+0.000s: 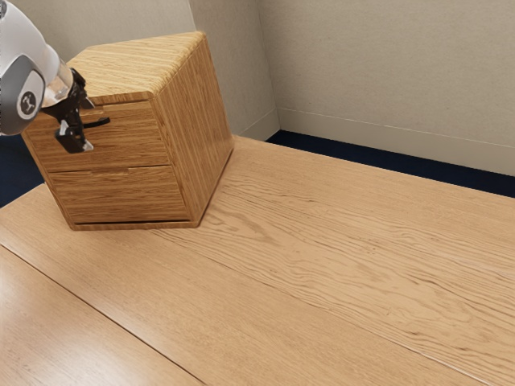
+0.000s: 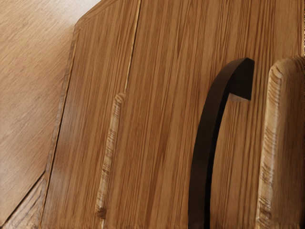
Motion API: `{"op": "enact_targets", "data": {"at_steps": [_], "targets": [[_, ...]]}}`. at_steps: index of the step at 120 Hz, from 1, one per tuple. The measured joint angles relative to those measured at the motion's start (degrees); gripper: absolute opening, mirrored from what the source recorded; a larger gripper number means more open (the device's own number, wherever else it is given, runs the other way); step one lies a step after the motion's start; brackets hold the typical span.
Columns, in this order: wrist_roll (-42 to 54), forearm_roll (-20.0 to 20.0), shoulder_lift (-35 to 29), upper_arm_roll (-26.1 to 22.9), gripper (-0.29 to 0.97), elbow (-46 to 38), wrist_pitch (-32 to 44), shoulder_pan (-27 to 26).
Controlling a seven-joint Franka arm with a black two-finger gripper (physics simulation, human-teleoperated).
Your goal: Pull the drawer handle with one arm to open the drawer
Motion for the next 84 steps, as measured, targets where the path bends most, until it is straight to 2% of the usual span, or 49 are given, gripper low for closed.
{"op": "enact_targets", "data": {"at_steps": [84], "targets": [[-2.92, -0.11, 0.19, -0.06, 0.68, -1.21, 0.62, 1.68]]}}
